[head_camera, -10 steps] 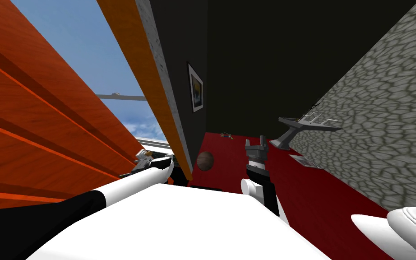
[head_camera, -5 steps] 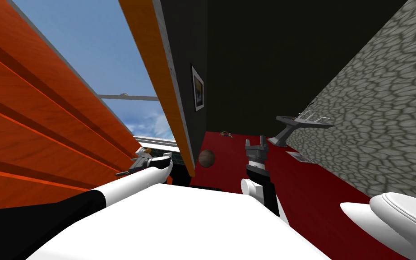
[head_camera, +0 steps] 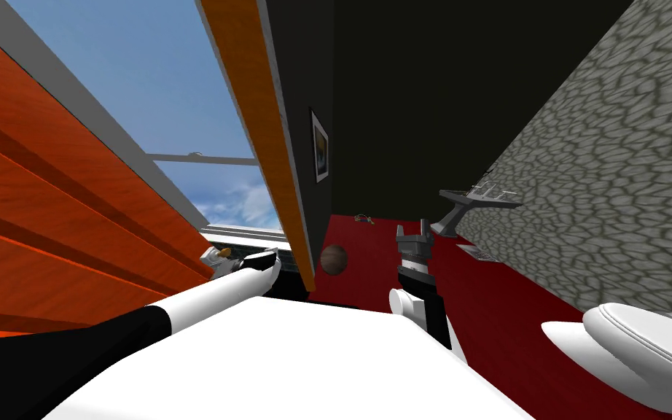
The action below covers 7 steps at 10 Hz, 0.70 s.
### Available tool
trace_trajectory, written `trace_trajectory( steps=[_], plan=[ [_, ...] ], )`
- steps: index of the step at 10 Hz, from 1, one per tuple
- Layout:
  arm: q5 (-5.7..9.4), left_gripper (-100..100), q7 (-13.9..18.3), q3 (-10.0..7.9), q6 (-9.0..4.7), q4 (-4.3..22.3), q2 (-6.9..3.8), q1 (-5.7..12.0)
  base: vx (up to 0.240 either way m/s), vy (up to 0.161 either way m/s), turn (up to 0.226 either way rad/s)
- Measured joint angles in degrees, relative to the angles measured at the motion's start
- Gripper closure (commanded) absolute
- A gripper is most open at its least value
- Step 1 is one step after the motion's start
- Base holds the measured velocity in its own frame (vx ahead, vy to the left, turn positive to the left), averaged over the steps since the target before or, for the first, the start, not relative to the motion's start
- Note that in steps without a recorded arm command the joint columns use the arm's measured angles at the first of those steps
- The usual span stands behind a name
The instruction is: Push the door open
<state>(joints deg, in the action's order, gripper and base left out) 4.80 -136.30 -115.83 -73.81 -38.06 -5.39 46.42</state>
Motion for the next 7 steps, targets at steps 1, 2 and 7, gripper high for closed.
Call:
trace_trajectory(
  steps=[1, 2, 7],
  plan=[
    [0.14, -100, -0.2, -0.9, -0.17, 0.3, 0.09, 0.45, 0.216, -0.012, -0.097],
    [0.29, -100, -0.3, -1.82, 0.1, -0.4, 0.64, 1.14, 0.193, 0.0, -0.037],
    [0.51, -100, -0.4, -4.19, 0.57, -1.0, 1.98, 1.2, 0.07, 0.008, -0.024]
  ],
)
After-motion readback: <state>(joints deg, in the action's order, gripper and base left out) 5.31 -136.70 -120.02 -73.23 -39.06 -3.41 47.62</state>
